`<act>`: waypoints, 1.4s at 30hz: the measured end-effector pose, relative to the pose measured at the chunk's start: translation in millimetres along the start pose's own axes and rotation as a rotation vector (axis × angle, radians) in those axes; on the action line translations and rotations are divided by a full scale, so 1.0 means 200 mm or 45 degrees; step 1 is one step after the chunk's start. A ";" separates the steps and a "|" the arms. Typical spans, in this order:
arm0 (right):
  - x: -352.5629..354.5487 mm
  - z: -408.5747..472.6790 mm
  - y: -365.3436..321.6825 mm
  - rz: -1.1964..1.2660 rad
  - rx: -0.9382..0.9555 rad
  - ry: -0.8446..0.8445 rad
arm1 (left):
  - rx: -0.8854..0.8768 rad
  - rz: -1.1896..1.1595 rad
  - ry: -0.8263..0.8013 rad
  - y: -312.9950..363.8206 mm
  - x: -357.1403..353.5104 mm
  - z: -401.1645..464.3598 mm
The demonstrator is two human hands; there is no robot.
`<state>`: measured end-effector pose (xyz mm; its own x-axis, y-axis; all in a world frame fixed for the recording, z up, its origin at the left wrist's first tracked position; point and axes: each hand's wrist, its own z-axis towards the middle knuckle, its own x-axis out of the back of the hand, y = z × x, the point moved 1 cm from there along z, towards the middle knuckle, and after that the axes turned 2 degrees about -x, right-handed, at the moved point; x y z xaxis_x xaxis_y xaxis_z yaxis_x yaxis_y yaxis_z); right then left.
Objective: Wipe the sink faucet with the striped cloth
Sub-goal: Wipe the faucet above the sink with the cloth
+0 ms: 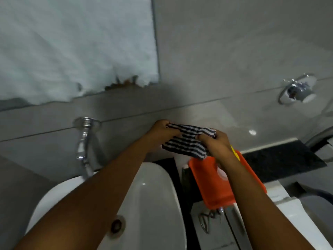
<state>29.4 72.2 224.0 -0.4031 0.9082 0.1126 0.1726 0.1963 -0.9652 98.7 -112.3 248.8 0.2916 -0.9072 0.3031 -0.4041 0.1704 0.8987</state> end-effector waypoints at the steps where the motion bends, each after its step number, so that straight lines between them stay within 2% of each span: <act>1: -0.08 -0.03 -0.08 0.035 -0.007 -0.050 | 0.013 0.043 0.044 0.05 0.11 -0.07; 4: -0.33 -0.14 -0.29 0.121 -0.075 -0.232 | 0.010 0.229 0.201 0.15 0.44 -0.30; 7: -0.60 -0.25 -0.47 0.146 -0.126 -0.480 | -0.046 0.396 0.446 0.21 0.77 -0.54; 10: -0.88 -0.36 -0.61 0.085 -0.131 -0.633 | -0.042 0.422 0.685 0.17 1.04 -0.76; 13: -1.12 -0.39 -0.64 -0.002 -0.071 -0.527 | 0.063 0.459 0.880 0.05 1.15 -0.87; 16: -1.26 -0.39 -0.60 -0.077 -0.020 -0.381 | 0.117 0.827 1.158 -0.06 1.10 -0.91; 17: -1.28 -0.39 -0.57 -0.103 0.010 -0.346 | 0.079 0.870 1.151 -0.08 1.05 -0.90; 19: -1.28 -0.39 -0.55 -0.129 0.158 -0.251 | 0.041 0.771 0.974 -0.10 0.97 -0.84; 20: -1.25 -0.40 -0.54 -0.154 0.309 -0.188 | 0.038 0.667 0.891 -0.10 0.94 -0.80; 22: -1.17 -0.39 -0.53 -0.439 0.827 0.004 | 0.078 0.413 0.846 -0.09 0.92 -0.75; 23: -1.13 -0.37 -0.52 -0.662 1.116 0.107 | 0.101 0.228 0.862 -0.10 0.93 -0.73; 24: -1.09 -0.35 -0.50 -0.870 1.344 0.185 | 0.152 -0.083 0.818 -0.11 0.95 -0.72; 25: -1.06 -0.31 -0.48 -1.043 1.479 0.218 | 0.242 -0.457 0.684 -0.13 0.98 -0.71; 27: -1.02 -0.23 -0.42 -1.293 1.572 0.182 | 0.351 -0.987 0.380 -0.16 1.01 -0.73; 28: -1.01 -0.19 -0.38 -1.396 1.583 0.160 | 0.369 -1.055 0.312 -0.18 1.02 -0.72; 29: -1.01 -0.16 -0.36 -1.476 1.597 0.146 | 0.374 -0.995 0.326 -0.18 1.02 -0.70; 30: -1.01 -0.12 -0.33 -1.531 1.613 0.142 | 0.368 -0.770 0.438 -0.17 1.02 -0.67; 32: -1.02 -0.07 -0.30 -1.595 1.628 0.161 | 0.351 0.013 0.756 -0.13 0.96 -0.63; 33: -1.03 -0.06 -0.30 -1.613 1.630 0.189 | 0.350 0.348 0.834 -0.10 0.92 -0.63; 34: -1.04 -0.05 -0.30 -1.619 1.630 0.213 | 0.354 0.473 0.847 -0.08 0.88 -0.62; 36: -1.07 -0.04 -0.30 -1.608 1.624 0.230 | 0.371 0.276 0.765 -0.06 0.90 -0.61; 39: -1.07 -0.05 -0.31 -1.631 1.620 0.216 | 0.434 0.004 0.501 -0.01 0.98 -0.60; 40: -1.07 -0.06 -0.31 -1.646 1.616 0.199 | 0.438 -0.036 0.473 0.00 0.99 -0.61; 42: -1.06 -0.08 -0.32 -1.673 1.590 0.164 | 0.330 -0.094 0.600 -0.02 0.96 -0.63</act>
<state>117.9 -126.2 265.8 0.3680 0.4402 0.8190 -0.8898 0.4223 0.1728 265.5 -238.9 343.1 0.6604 -0.6325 0.4047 -0.5512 -0.0423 0.8333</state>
